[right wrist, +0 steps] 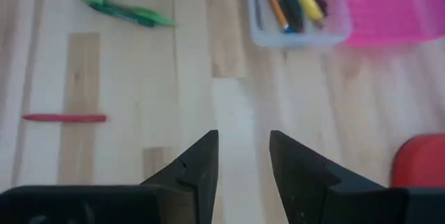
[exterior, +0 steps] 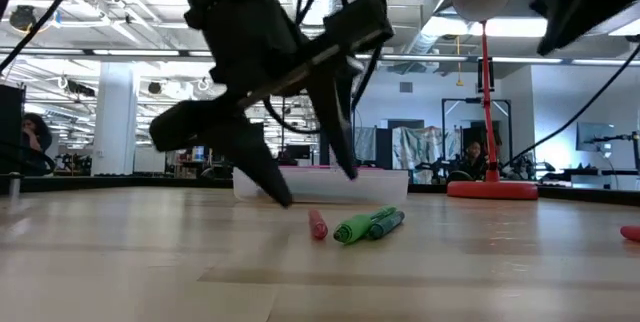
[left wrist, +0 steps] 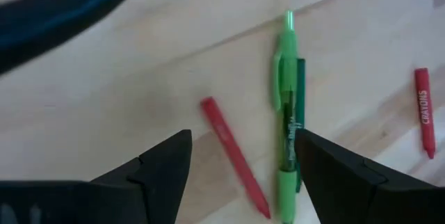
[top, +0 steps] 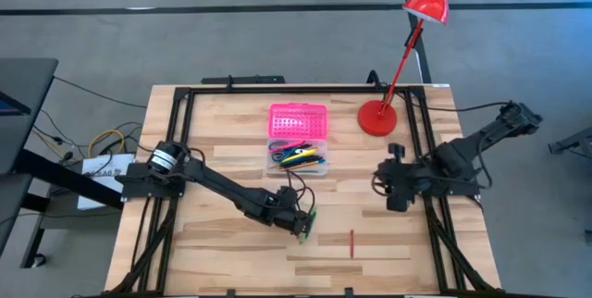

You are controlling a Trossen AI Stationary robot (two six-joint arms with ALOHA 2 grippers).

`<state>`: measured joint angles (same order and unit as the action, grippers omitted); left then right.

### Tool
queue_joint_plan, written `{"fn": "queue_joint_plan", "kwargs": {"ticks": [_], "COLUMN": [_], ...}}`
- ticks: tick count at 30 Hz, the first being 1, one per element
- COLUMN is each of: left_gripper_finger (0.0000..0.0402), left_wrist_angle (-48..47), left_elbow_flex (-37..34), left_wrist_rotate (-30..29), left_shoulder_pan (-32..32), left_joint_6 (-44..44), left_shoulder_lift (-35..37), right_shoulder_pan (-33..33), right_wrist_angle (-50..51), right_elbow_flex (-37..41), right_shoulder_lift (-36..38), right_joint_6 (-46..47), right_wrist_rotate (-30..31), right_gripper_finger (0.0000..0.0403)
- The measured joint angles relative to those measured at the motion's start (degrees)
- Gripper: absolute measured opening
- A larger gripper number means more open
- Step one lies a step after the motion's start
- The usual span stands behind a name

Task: Pick & place school supplies into a supply box
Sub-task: Put the red crayon into the pink supply box

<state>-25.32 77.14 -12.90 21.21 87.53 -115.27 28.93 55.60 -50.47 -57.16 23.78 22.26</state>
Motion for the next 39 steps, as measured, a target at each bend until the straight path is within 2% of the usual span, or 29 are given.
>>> {"fn": "queue_joint_plan", "kwargs": {"ticks": [5,14,21,25,33,39], "left_gripper_finger": [0.0249,0.0249,0.0249,0.0249,0.0249,0.0249], "left_wrist_angle": [-0.86,-6.17,-8.21,-9.54,-19.73,-15.42], "left_elbow_flex": [0.56,2.61,3.68,4.90,7.34,7.30], "left_wrist_rotate": [2.54,4.69,8.68,9.54,9.89,7.91], "left_shoulder_pan": [0.02,-0.95,-1.98,-2.58,-3.93,-3.97], "left_joint_6": [0.35,-1.19,-1.63,-1.43,-3.16,-3.94], "left_shoulder_lift": [-1.81,-3.26,-3.77,-3.96,-4.19,-4.21], "right_shoulder_pan": [4.29,8.79,8.94,8.92,8.87,8.94], "right_wrist_angle": [-2.36,-2.96,-3.71,-4.12,-5.03,-5.16], "right_elbow_flex": [4.48,5.98,5.98,5.98,5.98,5.98], "right_shoulder_lift": [3.69,2.85,1.57,1.57,1.57,1.57], "right_joint_6": [6.64,11.33,11.33,11.31,11.32,12.54], "right_wrist_rotate": [0.13,0.37,0.74,3.27,4.51,4.88], "right_gripper_finger": [0.0121,0.0121,0.0121,0.0121,0.0121,0.0121]}}
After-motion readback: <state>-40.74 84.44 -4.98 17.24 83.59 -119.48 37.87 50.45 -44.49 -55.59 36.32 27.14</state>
